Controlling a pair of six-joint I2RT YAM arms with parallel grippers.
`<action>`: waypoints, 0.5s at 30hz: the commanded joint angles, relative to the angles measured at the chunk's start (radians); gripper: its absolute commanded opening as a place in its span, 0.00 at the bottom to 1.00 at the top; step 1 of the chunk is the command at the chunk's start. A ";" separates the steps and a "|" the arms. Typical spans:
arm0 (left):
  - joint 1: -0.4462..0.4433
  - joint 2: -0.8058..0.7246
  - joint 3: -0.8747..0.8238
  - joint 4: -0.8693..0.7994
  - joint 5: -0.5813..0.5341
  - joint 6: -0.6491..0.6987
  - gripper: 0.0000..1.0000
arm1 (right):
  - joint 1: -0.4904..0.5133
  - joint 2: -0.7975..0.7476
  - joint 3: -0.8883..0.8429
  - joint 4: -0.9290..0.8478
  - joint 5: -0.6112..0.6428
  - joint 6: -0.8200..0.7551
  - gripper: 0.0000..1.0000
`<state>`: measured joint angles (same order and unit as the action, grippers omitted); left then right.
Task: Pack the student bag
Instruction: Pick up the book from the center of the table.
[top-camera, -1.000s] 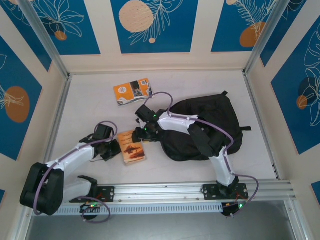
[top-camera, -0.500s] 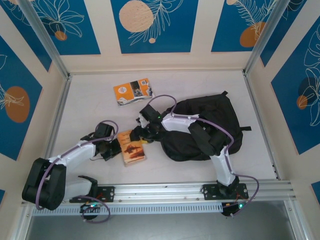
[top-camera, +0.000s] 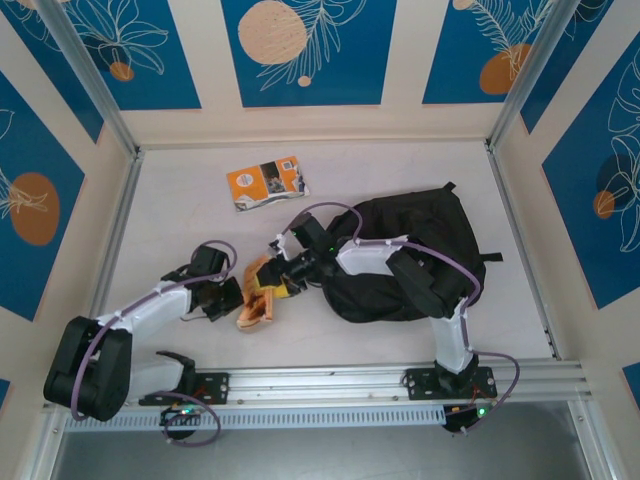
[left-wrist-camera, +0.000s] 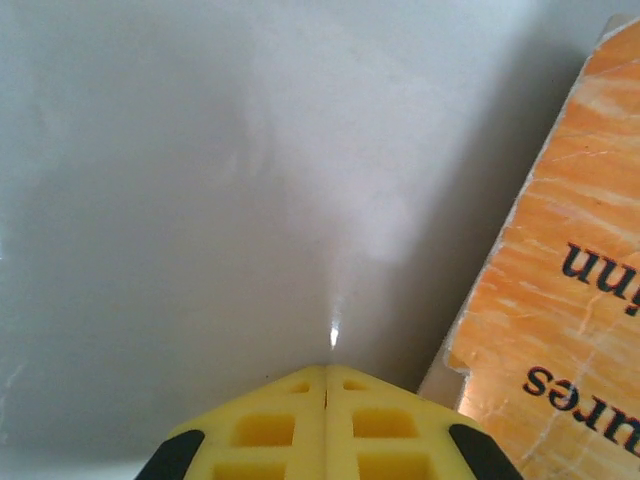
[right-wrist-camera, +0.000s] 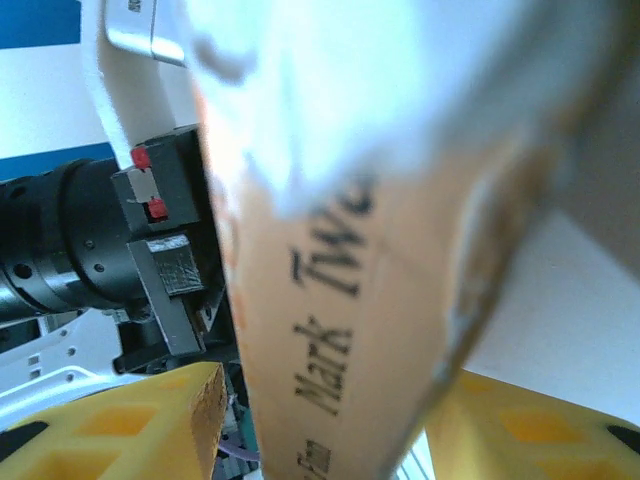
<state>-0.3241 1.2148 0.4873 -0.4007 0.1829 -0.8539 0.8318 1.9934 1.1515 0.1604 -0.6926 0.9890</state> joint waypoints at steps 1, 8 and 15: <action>-0.008 -0.013 0.012 0.038 0.051 0.023 0.05 | 0.000 -0.018 -0.002 0.032 -0.046 0.013 0.55; -0.007 -0.053 0.013 0.015 0.044 0.017 0.05 | -0.013 0.021 0.041 -0.161 0.069 -0.081 0.56; -0.006 -0.095 0.026 -0.023 0.048 0.011 0.05 | -0.025 0.019 0.002 -0.076 0.082 -0.023 0.14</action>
<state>-0.3256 1.1553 0.4873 -0.3935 0.2024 -0.8547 0.8169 2.0190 1.1645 0.0448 -0.6125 0.9493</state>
